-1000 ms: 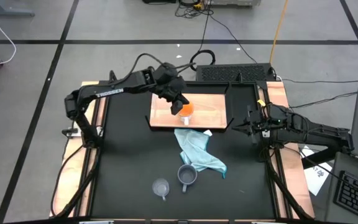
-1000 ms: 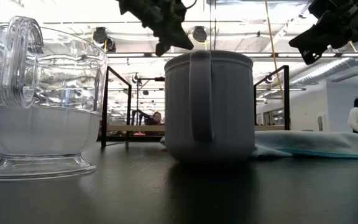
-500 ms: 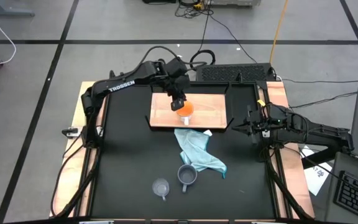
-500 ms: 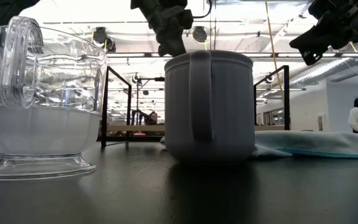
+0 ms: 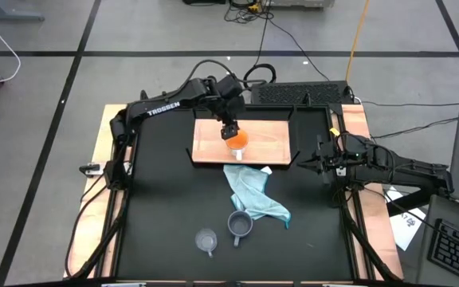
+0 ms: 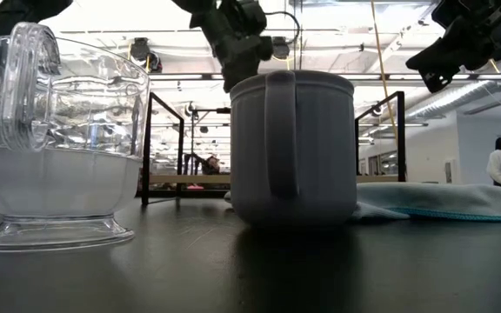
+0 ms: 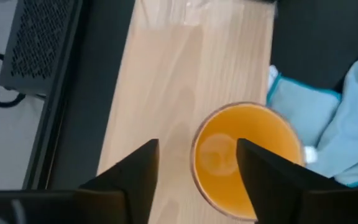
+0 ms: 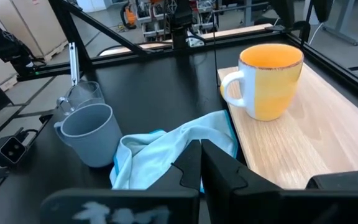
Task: Stack small to large cups/mugs on shelf
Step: Put the yellow mug on the shelf
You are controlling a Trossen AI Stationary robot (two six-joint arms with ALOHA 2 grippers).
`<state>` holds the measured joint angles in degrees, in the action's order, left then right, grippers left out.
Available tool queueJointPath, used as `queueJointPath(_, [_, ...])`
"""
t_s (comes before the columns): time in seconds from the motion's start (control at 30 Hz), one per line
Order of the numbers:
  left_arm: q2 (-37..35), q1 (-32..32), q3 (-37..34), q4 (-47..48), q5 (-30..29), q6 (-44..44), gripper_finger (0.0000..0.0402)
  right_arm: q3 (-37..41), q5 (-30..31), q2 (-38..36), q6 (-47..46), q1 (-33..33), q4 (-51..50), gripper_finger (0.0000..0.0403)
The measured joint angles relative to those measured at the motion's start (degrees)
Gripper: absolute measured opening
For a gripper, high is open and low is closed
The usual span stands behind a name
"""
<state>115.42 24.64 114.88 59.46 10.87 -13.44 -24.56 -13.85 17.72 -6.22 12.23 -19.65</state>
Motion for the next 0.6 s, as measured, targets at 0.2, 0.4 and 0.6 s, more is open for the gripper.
queueJointPath(0.2, [1.2, 0.2, 0.0, 0.7, 0.6, -0.4, 0.0245, 0.6, 0.0, 0.0, 0.0, 0.0, 0.1, 0.0])
queueJointPath(0.4, [1.8, 0.0, -0.1, -0.1, 0.3, -0.7, 0.0246, 0.7, 0.0, 0.0, 0.0, 0.0, 0.5, 0.0])
queueJointPath(0.6, [1.7, 0.1, -0.1, 0.0, 0.1, -0.6, 0.0246, 0.7, 0.0, 0.0, -0.2, 0.0, 0.5, 0.0])
